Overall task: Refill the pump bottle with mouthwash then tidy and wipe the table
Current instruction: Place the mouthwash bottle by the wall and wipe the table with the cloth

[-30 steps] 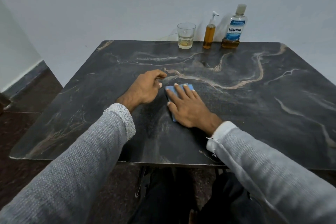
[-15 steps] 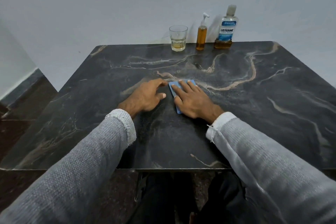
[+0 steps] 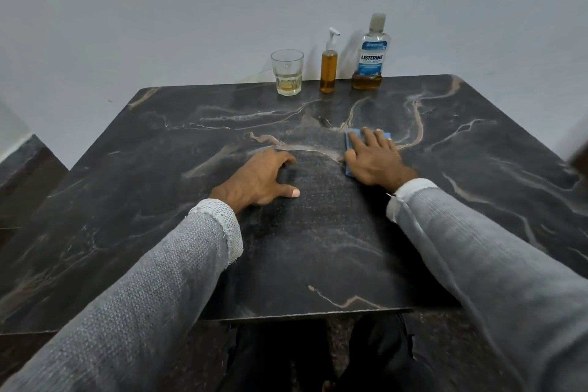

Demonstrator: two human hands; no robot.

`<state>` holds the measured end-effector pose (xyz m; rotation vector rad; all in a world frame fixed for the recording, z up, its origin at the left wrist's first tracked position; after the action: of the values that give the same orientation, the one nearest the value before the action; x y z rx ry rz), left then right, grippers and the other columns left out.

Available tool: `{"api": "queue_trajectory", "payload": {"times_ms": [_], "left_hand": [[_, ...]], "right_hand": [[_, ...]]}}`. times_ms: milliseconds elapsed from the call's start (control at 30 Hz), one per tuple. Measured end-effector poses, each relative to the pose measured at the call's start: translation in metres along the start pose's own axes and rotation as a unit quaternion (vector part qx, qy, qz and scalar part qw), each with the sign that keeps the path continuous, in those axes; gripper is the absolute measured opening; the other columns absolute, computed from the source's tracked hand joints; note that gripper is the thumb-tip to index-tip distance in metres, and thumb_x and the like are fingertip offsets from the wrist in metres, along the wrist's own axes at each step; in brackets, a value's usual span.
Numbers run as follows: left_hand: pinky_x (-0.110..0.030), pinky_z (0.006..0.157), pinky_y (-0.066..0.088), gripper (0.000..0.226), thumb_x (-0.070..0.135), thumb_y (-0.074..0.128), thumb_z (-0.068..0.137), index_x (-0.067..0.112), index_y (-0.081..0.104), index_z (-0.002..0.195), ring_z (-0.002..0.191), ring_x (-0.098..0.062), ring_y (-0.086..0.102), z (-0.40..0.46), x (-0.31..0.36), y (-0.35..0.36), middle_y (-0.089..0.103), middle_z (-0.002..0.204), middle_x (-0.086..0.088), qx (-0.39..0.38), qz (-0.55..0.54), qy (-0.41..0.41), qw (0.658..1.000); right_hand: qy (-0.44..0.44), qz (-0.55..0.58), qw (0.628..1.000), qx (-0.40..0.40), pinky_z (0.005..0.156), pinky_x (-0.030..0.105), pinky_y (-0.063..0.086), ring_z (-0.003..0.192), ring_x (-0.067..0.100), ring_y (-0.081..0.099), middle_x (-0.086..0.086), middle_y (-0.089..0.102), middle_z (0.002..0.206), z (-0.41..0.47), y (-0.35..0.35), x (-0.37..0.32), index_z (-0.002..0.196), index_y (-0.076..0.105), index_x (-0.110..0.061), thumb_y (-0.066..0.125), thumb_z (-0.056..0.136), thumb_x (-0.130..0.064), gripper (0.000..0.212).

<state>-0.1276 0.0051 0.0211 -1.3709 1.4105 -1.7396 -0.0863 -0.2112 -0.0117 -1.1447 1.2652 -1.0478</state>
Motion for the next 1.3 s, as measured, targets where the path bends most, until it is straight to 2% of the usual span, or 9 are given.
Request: {"api": "queue_trajectory", "payload": {"times_ms": [200,367,467,533,667,800,1033,1200,1300], "left_hand": [[-0.039,0.107,0.036,0.069,0.042,0.078,0.075,0.014,0.052,0.133,0.123,-0.024,0.045,0.010,-0.001,0.000,0.052,0.131,-0.009,-0.033,0.046,0.001,0.998],[-0.039,0.102,0.042,0.073,0.045,0.081,0.071,0.015,0.052,0.133,0.118,-0.023,0.049,0.017,-0.003,-0.002,0.052,0.128,-0.007,-0.049,0.042,0.001,0.998],[-0.039,0.102,0.044,0.078,0.044,0.084,0.067,0.014,0.053,0.131,0.116,-0.024,0.050,0.021,-0.004,-0.007,0.049,0.126,-0.008,-0.050,0.026,0.002,0.998],[-0.040,0.105,0.042,0.082,0.046,0.084,0.066,0.014,0.051,0.134,0.118,-0.026,0.049,0.027,-0.007,-0.007,0.046,0.128,-0.010,-0.056,0.033,0.001,0.998],[-0.041,0.109,0.038,0.094,0.052,0.084,0.062,0.017,0.045,0.140,0.126,-0.026,0.044,0.038,-0.013,-0.006,0.043,0.133,-0.010,-0.081,0.039,-0.019,0.996],[-0.042,0.113,0.034,0.101,0.055,0.082,0.062,0.021,0.037,0.145,0.133,-0.027,0.036,0.044,-0.018,-0.002,0.034,0.142,-0.009,-0.094,0.055,-0.029,0.994],[-0.045,0.112,0.033,0.101,0.058,0.081,0.061,0.026,0.034,0.145,0.134,-0.025,0.029,0.045,-0.021,-0.002,0.032,0.141,-0.004,-0.097,0.057,-0.031,0.993],[-0.044,0.112,0.033,0.099,0.060,0.079,0.063,0.025,0.036,0.144,0.133,-0.023,0.031,0.044,-0.018,-0.006,0.036,0.139,-0.004,-0.098,0.072,-0.018,0.992],[-0.036,0.108,0.037,0.083,0.057,0.074,0.072,0.020,0.043,0.140,0.126,-0.020,0.042,0.046,-0.022,-0.012,0.046,0.136,-0.004,-0.081,0.061,0.009,0.995]], "right_hand": [[-0.072,0.006,0.997,0.019,0.118,0.048,0.007,0.146,0.035,0.009,0.015,0.014,0.159,-0.002,0.007,-0.054,0.150,0.020,-0.017,0.023,0.100,-0.038,0.055],[-0.131,-0.002,0.991,0.026,0.119,0.044,0.011,0.147,0.027,0.012,0.011,0.016,0.160,-0.041,0.015,-0.038,0.153,0.021,-0.019,0.019,0.098,-0.041,0.059],[-0.092,-0.011,0.994,0.060,0.115,0.045,0.023,0.140,0.029,0.027,0.014,0.029,0.153,-0.044,0.005,-0.002,0.145,0.033,-0.014,0.012,0.090,-0.048,0.068],[-0.027,-0.018,0.997,0.074,0.112,0.047,0.025,0.136,0.032,0.031,0.016,0.033,0.150,-0.026,-0.001,0.030,0.142,0.035,-0.012,0.019,0.093,-0.045,0.062],[0.050,-0.012,0.998,0.033,0.117,0.050,0.014,0.143,0.034,0.018,0.015,0.019,0.157,0.023,-0.008,0.063,0.146,0.025,-0.014,0.024,0.096,-0.040,0.057],[0.069,0.009,0.997,0.017,0.118,0.051,0.010,0.146,0.036,0.011,0.013,0.012,0.160,0.074,-0.011,0.043,0.150,0.020,-0.017,0.024,0.098,-0.043,0.058],[-0.030,-0.008,0.999,-0.018,0.119,0.052,0.008,0.147,0.035,0.006,0.011,0.008,0.162,0.122,0.002,-0.036,0.153,0.014,-0.020,0.019,0.098,-0.045,0.060],[-0.135,-0.011,0.991,-0.022,0.120,0.047,0.005,0.149,0.029,0.004,0.009,0.006,0.162,0.083,0.012,-0.063,0.154,0.012,-0.021,0.018,0.101,-0.042,0.057],[-0.172,-0.007,0.985,-0.014,0.120,0.044,0.007,0.149,0.024,0.004,0.008,0.008,0.162,0.047,0.014,-0.050,0.154,0.013,-0.021,0.018,0.101,-0.043,0.058]]}}
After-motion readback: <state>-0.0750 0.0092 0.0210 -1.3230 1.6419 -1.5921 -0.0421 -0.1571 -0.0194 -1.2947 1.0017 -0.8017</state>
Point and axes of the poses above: each hand's wrist, its own z-axis towards the middle knuckle, its own y-axis out of the palm, x = y × z, the point moved 5 cm from there along z, towards the middle knuckle
